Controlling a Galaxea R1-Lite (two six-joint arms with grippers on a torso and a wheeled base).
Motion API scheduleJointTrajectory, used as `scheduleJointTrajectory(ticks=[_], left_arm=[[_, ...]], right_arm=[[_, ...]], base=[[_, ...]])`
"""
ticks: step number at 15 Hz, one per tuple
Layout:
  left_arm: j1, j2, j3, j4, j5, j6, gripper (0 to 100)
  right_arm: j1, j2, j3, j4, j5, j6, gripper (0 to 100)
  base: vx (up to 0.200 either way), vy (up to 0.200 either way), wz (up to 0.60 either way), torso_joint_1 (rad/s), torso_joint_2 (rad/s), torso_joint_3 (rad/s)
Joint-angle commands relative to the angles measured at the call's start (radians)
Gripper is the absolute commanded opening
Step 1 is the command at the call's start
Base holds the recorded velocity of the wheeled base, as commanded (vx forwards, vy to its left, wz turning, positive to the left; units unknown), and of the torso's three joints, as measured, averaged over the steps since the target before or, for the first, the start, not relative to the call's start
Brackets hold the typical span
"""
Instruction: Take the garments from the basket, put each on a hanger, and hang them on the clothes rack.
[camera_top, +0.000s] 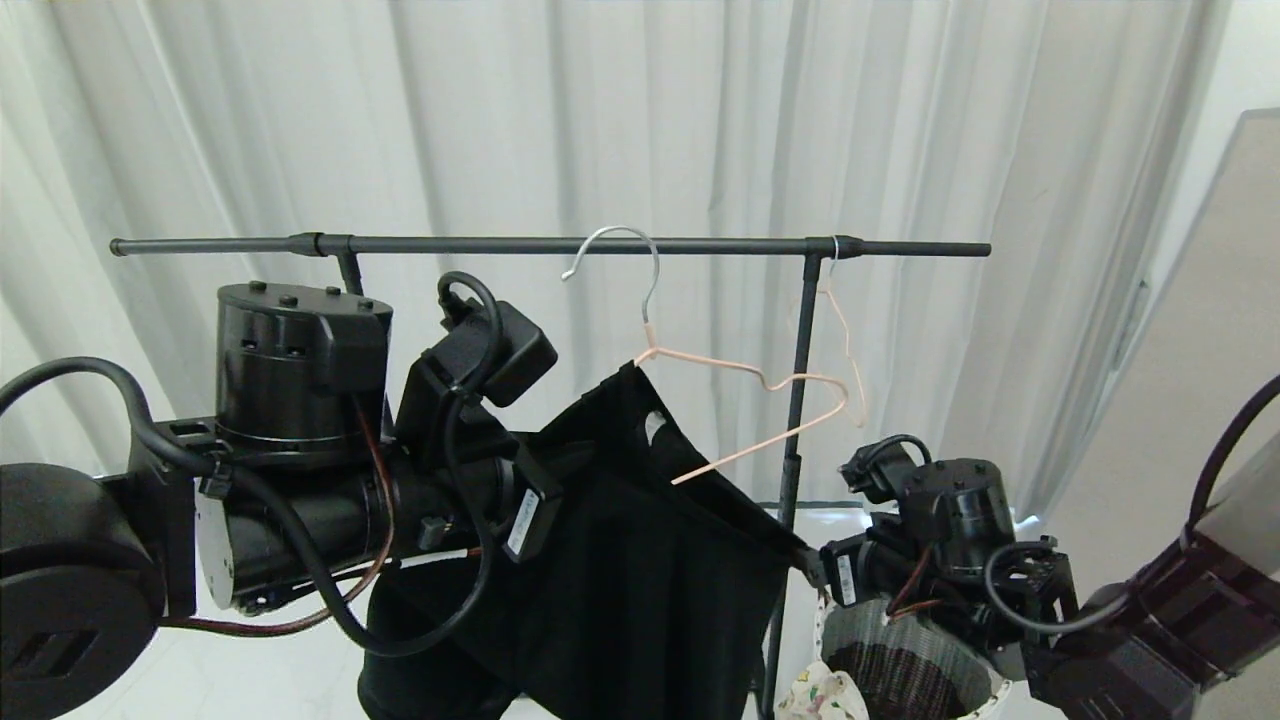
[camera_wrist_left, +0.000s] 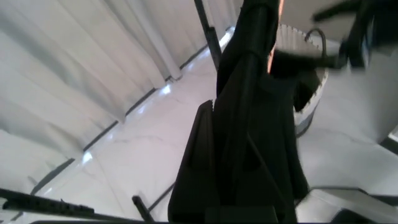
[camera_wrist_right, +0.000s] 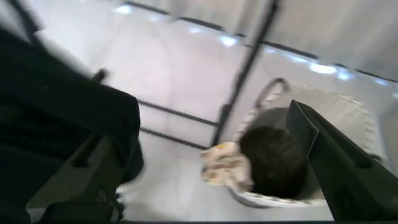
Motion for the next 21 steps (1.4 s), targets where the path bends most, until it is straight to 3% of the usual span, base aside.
scheduleJointTrajectory(ticks=[1,4,10,15,19,20,21], left_arm=[[0.005,-0.005,0.029,-0.001,0.001,-0.001,0],[0.004,-0.018,0.065,-0.001,-0.004,0.004,0],[-0.024,0.01,0.137,-0.001,-0.001,0.01,0],[-0.025,0.085,0.136,-0.015,0.059,0.022,0],[-0.033,0.082,0.137,-0.034,0.053,0.015,0],[-0.035,0.081,0.137,-0.034,0.053,0.015,0],[-0.042,0.082,0.137,-0.046,0.053,0.015,0]], right_arm=[[-0.109,-0.052,0.007,-0.002,-0.008,-0.022,100],[-0.195,-0.101,-0.006,-0.002,-0.005,-0.033,100],[-0.211,-0.195,-0.018,0.0,0.023,-0.034,100],[-0.209,-0.361,-0.019,0.138,0.201,-0.083,100],[-0.232,-0.422,-0.035,0.262,0.383,-0.27,100],[-0.234,-0.423,-0.066,0.305,0.463,-0.307,100],[-0.231,-0.425,-0.099,0.353,0.492,-0.326,100]], base=[[0.0,0.0,0.0,0.0,0.0,0.0],[0.0,0.0,0.0,0.0,0.0,0.0],[0.0,0.0,0.0,0.0,0.0,0.0],[0.0,0.0,0.0,0.0,0.0,0.0],[0.0,0.0,0.0,0.0,0.0,0.0],[0.0,0.0,0.0,0.0,0.0,0.0],[0.0,0.0,0.0,0.0,0.0,0.0]])
